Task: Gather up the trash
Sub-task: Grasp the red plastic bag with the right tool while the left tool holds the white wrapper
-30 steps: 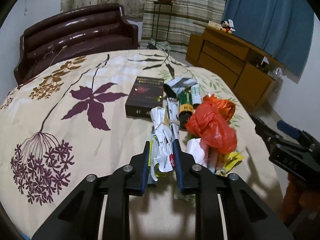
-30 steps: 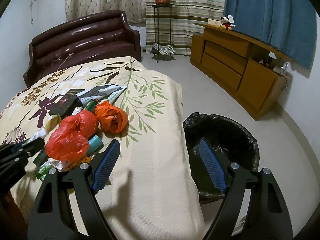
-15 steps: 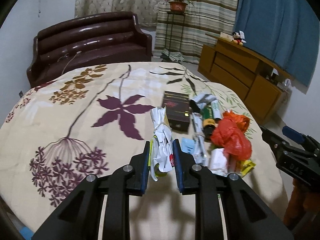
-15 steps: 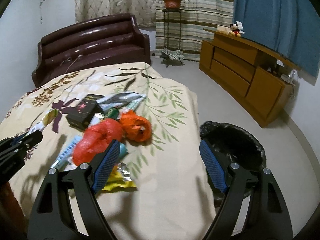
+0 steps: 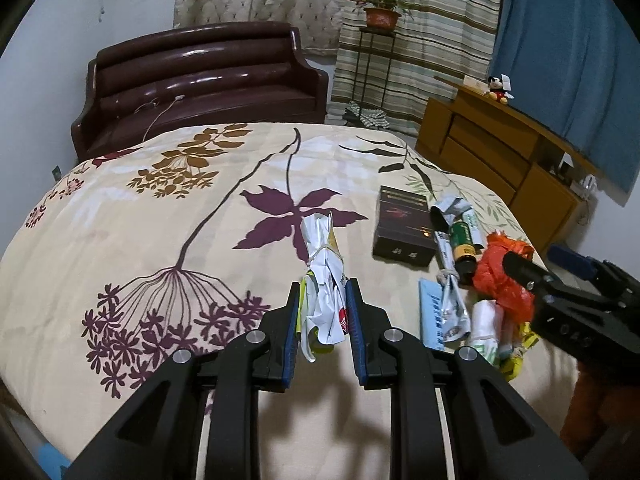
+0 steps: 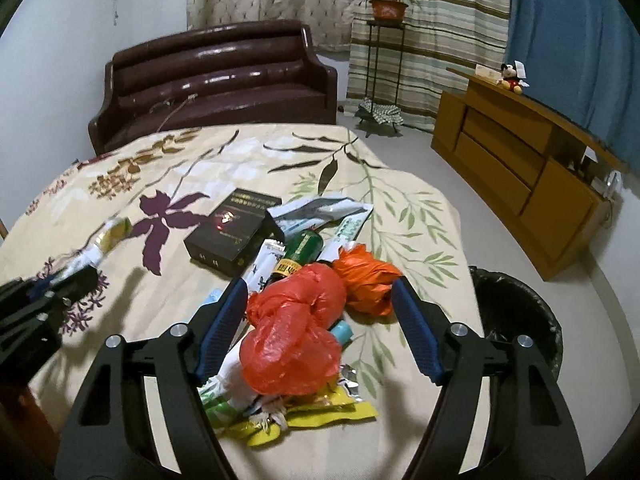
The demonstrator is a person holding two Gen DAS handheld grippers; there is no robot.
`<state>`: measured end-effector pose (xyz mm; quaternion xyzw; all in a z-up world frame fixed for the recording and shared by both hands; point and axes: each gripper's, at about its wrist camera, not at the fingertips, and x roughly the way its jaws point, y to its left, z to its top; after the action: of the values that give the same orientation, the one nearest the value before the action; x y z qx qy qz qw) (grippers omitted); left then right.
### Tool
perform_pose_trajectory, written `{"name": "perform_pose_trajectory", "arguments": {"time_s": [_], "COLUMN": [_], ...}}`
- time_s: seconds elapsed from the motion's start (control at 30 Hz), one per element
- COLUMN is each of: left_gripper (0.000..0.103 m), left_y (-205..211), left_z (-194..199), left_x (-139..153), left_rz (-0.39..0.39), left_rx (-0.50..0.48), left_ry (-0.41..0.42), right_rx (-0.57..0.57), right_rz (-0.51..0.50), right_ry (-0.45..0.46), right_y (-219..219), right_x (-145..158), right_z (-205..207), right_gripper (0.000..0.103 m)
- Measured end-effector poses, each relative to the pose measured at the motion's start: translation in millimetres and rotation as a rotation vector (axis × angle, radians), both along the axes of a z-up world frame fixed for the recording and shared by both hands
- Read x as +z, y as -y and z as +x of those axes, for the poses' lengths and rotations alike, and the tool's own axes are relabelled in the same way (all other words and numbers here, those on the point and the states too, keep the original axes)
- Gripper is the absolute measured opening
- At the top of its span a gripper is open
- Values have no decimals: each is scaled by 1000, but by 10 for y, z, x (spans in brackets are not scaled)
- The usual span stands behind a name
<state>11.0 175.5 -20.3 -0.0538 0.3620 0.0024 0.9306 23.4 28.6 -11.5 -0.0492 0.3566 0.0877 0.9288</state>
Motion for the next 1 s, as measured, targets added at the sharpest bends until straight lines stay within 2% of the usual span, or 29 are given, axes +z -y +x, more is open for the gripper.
{"name": "perform_pose_trajectory", "arguments": {"time_s": [0.13, 0.23, 0.3, 0.37, 0.5, 0.6, 1.0], "left_gripper": [23, 23, 23, 23, 23, 23, 23], "left_y": [-30, -36, -31, -31, -13, 28, 293], "left_z": [20, 28, 30, 30, 37, 40, 28], "left_x": [-27, -45, -53, -53, -51, -34, 50], "left_rz": [-9, -16, -19, -18, -18, -20, -30], "left_rx": [0, 0, -1, -1, -4, -10, -54], "left_ry": [-7, -12, -13, -12, -11, -6, 10], "right_rx": [-3, 8, 16, 16, 29, 35, 43], "right_rz": [-6, 16, 38, 48, 70, 78, 76], "right_ry": [-41, -76, -92, -97, -90, -74, -9], "right_y": [-37, -27, -26, -19, -22, -7, 152], "right_x": [-107, -175, -200, -199, -148, -80, 111], "right_z": [74, 100, 101, 95, 64, 24, -142], "right_gripper": [69, 58, 43, 42, 29, 26, 24]}}
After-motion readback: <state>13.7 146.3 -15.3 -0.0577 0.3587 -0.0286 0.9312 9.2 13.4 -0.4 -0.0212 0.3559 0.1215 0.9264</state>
